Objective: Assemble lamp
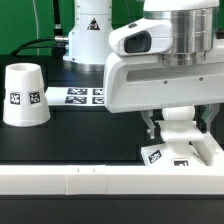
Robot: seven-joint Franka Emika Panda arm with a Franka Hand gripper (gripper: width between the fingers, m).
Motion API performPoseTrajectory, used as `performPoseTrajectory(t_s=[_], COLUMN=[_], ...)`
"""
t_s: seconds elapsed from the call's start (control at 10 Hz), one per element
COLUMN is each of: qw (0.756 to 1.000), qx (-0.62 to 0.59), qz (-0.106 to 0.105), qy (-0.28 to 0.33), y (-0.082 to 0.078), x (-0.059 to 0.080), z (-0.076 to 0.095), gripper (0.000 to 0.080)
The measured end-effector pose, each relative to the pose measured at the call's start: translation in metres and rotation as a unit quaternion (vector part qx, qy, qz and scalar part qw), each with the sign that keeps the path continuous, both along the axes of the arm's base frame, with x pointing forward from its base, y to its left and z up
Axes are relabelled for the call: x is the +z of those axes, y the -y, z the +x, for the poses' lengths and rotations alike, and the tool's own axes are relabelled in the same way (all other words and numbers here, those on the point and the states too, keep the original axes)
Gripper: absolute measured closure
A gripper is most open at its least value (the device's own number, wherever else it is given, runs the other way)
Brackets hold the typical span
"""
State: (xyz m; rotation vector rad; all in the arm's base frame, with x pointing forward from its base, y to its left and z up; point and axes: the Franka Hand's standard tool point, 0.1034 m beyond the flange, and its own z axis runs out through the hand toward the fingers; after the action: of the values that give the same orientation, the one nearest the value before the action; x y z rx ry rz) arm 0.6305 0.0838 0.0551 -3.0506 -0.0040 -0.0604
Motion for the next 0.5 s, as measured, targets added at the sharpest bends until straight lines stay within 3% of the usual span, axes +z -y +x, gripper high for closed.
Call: performPoseTrajectory(t_s=[0.1,0.2,0.3,0.5], qw=[1.000,1.000,1.000,1.000], qx=[0.000,0.000,0.000,0.000], qz=[0.000,0.000,0.000,0.000], qy=[0.000,0.000,0.000,0.000], y=[-0.0001,-0.0001,-0.0001,-0.0001], x=[-0.0006,-0.0005,-0.0005,-0.0006], z=[-0.0005,-0.0005,-0.0005,-0.0005], gripper=[0.0265,0.0163,0.0114,0.0104])
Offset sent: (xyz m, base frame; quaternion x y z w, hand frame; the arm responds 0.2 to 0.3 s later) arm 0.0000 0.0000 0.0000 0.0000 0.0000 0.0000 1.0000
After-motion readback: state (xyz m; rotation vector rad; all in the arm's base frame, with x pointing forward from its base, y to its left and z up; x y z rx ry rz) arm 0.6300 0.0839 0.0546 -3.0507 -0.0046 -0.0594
